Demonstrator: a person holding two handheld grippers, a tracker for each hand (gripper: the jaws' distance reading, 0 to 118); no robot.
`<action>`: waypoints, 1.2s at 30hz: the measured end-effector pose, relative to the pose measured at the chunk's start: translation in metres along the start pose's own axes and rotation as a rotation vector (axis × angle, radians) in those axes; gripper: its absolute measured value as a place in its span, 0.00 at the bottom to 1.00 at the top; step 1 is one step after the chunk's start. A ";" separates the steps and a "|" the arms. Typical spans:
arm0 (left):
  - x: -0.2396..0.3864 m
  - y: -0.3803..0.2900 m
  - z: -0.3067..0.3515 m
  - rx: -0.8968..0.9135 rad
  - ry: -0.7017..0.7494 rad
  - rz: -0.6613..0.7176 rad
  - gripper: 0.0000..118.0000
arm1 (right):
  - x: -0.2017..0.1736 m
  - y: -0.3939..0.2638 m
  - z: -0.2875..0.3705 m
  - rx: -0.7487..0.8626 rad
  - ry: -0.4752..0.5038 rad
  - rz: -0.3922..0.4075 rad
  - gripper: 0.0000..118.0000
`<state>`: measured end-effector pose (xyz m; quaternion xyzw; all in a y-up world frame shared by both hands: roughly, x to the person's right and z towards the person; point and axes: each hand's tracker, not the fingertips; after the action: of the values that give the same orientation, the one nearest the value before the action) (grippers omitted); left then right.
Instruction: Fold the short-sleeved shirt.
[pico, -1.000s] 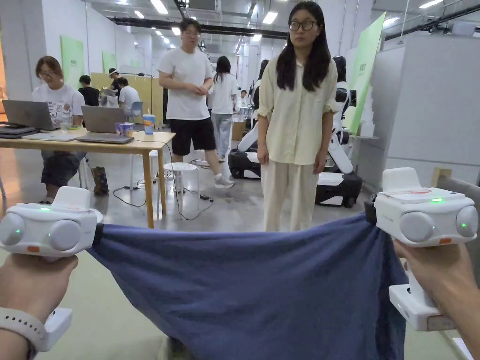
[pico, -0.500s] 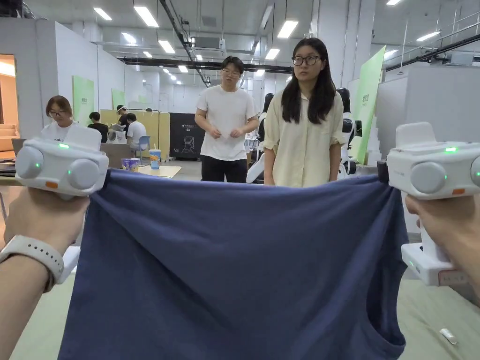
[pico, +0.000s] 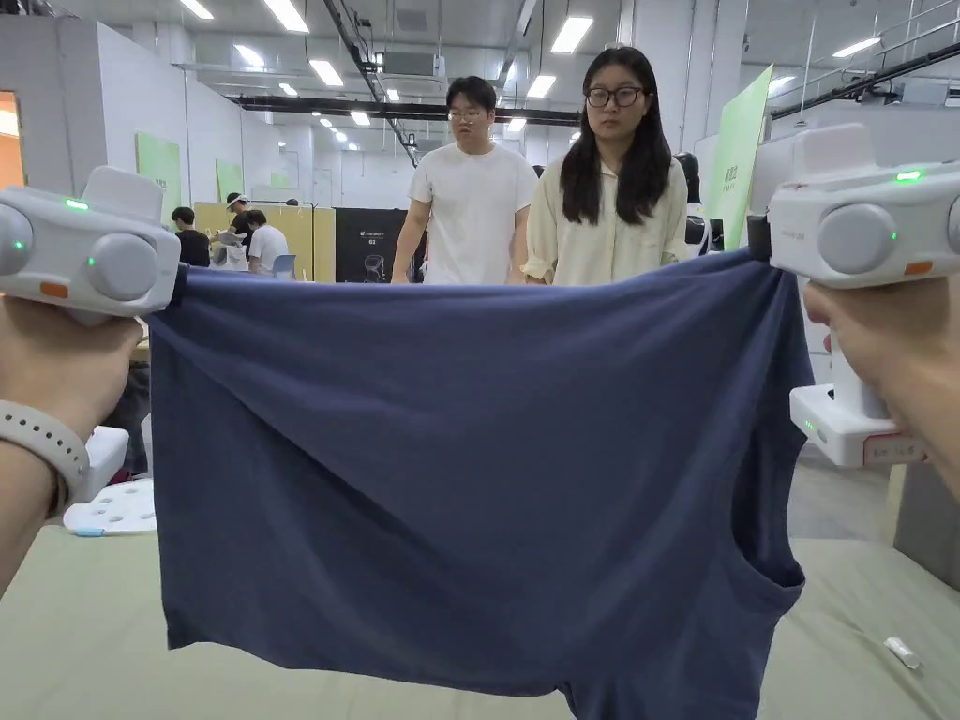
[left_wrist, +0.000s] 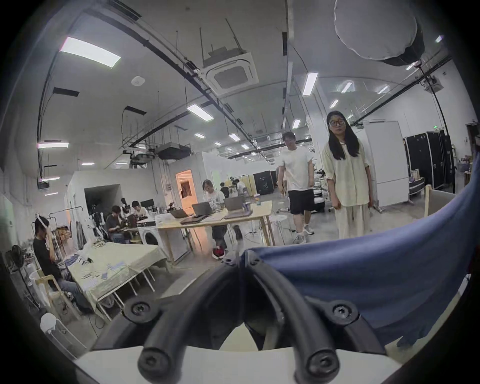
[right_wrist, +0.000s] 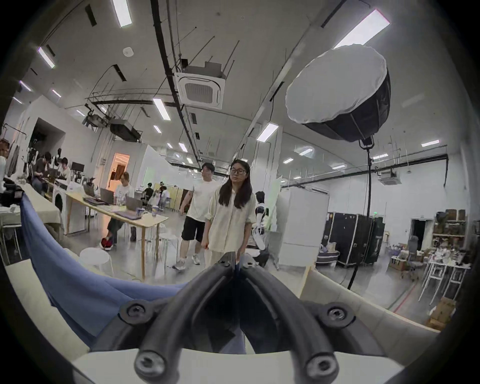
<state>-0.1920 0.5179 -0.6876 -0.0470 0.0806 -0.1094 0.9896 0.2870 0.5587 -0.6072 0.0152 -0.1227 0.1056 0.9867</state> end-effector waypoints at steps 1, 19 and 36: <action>0.002 -0.011 -0.003 -0.019 -0.006 0.001 0.00 | -0.003 -0.011 0.001 -0.015 0.000 -0.002 0.01; 0.003 -0.127 0.054 -0.142 -0.046 -0.013 0.00 | -0.012 -0.103 0.068 -0.129 0.050 -0.003 0.01; -0.019 -0.365 0.284 -0.493 -0.258 0.050 0.00 | -0.012 -0.343 0.300 -0.514 0.209 0.017 0.01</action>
<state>-0.2386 0.1893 -0.3656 -0.2978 -0.0209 -0.0553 0.9528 0.2772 0.2042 -0.3206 -0.2478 -0.0432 0.0802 0.9645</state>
